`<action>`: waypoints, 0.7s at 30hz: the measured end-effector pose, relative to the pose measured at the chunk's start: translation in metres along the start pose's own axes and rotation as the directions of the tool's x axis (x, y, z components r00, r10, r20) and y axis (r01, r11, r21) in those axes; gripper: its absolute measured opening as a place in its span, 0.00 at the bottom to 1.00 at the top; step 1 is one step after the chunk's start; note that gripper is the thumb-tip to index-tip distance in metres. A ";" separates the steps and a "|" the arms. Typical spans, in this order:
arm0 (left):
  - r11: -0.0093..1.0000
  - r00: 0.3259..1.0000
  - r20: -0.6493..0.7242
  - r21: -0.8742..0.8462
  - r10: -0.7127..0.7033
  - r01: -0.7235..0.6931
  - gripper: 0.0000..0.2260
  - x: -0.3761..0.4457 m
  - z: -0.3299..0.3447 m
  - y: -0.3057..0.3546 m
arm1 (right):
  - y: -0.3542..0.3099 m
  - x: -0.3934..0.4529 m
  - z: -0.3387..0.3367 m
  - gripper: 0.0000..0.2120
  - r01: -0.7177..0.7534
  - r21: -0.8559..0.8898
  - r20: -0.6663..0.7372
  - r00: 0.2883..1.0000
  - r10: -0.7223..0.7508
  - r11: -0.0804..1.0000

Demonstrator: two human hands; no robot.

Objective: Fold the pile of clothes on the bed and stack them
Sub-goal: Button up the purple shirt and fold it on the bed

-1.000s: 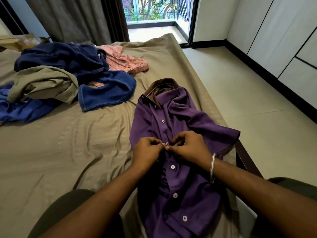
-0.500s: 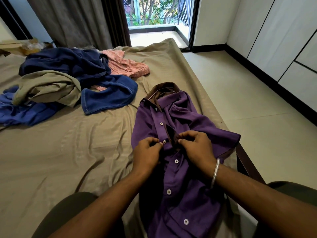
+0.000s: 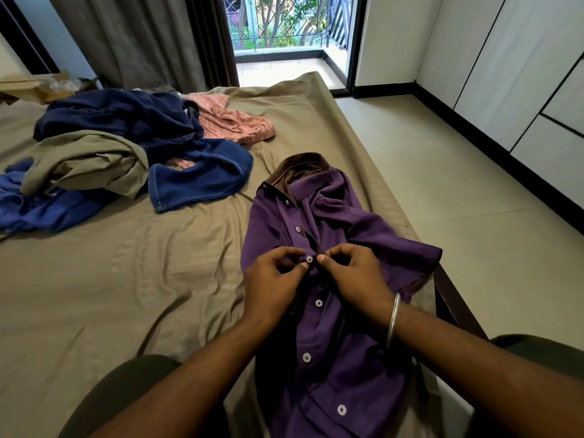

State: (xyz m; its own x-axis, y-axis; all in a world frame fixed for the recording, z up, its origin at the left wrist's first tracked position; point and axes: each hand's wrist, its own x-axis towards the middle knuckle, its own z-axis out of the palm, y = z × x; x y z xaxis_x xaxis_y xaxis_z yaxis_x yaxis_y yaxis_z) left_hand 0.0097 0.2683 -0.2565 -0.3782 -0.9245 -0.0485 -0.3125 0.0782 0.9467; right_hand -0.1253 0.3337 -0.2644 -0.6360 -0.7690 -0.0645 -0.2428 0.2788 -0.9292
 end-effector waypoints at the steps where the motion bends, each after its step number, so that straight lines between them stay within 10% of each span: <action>1: 1.000 1.000 -0.002 0.009 -0.009 0.009 0.05 0.001 0.000 0.000 | 0.000 0.000 0.000 0.05 0.009 -0.018 -0.019 1.000 -0.009 1.000; 10: 0.999 0.999 0.003 0.038 -0.037 0.037 0.02 0.003 -0.001 -0.003 | -0.003 -0.007 -0.005 0.05 0.110 -0.148 -0.243 0.959 -0.144 0.983; 21: 0.997 0.997 0.069 0.071 0.026 -0.031 0.04 0.003 -0.002 -0.005 | 0.002 -0.004 0.008 0.01 0.236 -0.071 0.037 0.972 -0.234 0.969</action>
State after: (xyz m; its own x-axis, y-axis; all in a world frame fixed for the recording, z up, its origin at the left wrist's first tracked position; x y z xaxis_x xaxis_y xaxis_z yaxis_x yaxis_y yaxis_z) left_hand 0.0122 0.2646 -0.2607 -0.4457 -0.8940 -0.0455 -0.3616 0.1333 0.9228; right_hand -0.1178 0.3327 -0.2687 -0.5342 -0.8335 0.1409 -0.4372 0.1298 -0.8899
